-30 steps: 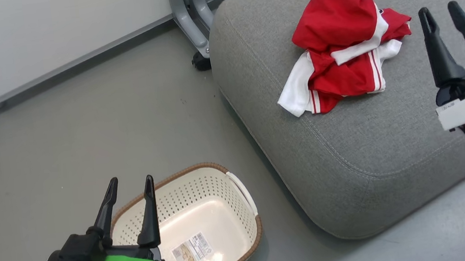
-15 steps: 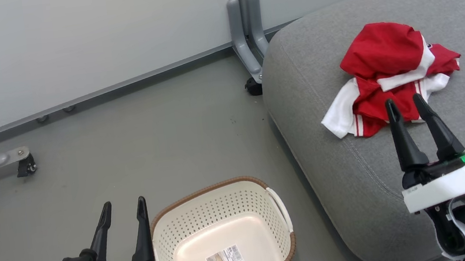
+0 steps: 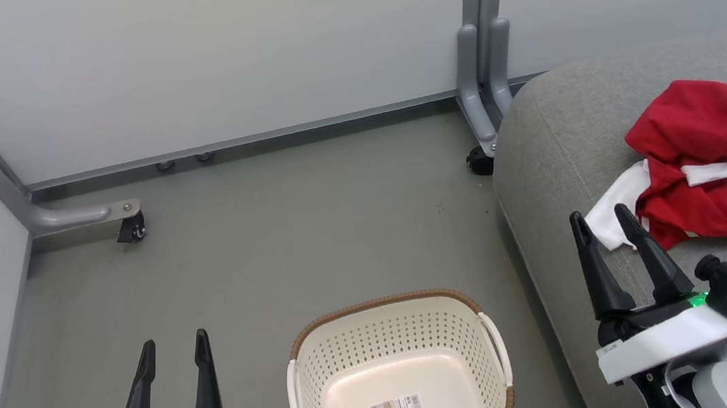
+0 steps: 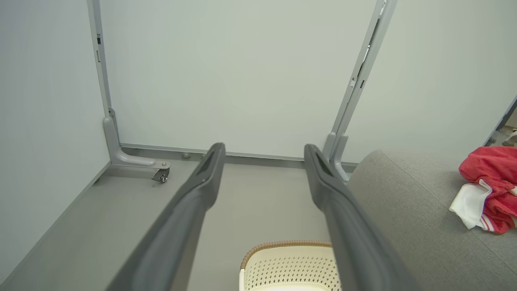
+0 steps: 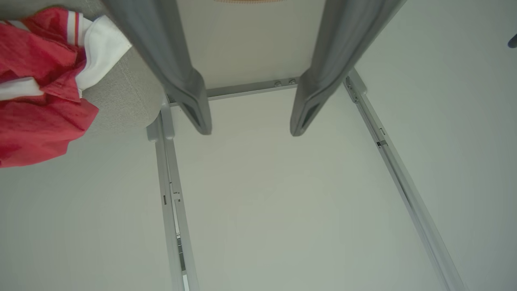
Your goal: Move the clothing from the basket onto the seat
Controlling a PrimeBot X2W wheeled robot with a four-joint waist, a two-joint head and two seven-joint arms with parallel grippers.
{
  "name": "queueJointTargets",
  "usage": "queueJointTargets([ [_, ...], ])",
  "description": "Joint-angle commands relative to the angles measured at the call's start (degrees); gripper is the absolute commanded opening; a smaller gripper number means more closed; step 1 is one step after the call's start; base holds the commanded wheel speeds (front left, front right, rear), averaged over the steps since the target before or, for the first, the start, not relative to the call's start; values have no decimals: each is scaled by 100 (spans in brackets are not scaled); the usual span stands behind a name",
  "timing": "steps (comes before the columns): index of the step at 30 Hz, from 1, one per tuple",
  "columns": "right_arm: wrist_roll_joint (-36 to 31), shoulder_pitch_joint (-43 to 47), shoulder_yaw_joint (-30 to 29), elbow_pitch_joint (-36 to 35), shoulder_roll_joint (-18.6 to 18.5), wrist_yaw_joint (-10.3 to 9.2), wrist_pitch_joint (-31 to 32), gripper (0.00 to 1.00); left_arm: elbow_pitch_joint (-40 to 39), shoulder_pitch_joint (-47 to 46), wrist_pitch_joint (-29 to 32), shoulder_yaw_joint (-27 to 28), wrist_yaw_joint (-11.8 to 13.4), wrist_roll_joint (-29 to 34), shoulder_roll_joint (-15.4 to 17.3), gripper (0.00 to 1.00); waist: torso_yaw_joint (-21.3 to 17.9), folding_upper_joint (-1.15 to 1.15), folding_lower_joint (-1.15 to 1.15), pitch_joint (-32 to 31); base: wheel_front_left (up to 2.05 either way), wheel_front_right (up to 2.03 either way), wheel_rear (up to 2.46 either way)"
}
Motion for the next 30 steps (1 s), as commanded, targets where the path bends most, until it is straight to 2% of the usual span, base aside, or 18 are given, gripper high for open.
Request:
queueJointTargets([
  [1, 6, 54, -33, 16, 32, 0, 0, 100, 12, 88, -1, 14, 4, 20, 5, 100, 153, 0, 0, -55, 0, 0, 0],
  [20, 105, 3, -24, 161, 132, 0, 0, 100, 203, 93, 0, 146, 4, -10, 4, 100, 198, 0, 0, -64, 0, 0, 0],
  [30, -144, 69, -92, 351, 153, 0, 0, 100, 190, 81, 0, 214, 4, 115, 4, 100, 147, 0, 0, -71, 0, 0, 0],
])
